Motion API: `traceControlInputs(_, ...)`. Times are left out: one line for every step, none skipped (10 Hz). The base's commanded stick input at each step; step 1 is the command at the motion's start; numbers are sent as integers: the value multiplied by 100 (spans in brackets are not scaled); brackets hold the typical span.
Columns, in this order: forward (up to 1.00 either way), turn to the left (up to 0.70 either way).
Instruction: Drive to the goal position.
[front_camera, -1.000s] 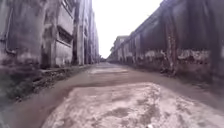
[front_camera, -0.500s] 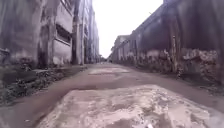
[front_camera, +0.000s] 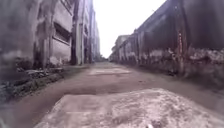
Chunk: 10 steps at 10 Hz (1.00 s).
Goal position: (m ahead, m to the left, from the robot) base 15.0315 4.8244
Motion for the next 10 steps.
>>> traceControlInputs(70,0)
traceControlInputs(70,0)
traceControlInputs(70,0)
traceControlInputs(70,0)
traceControlInputs(70,0)
traceControlInputs(70,0)
traceControlInputs(70,0)
traceControlInputs(70,0)
traceControlInputs(70,0)
traceControlInputs(70,0)
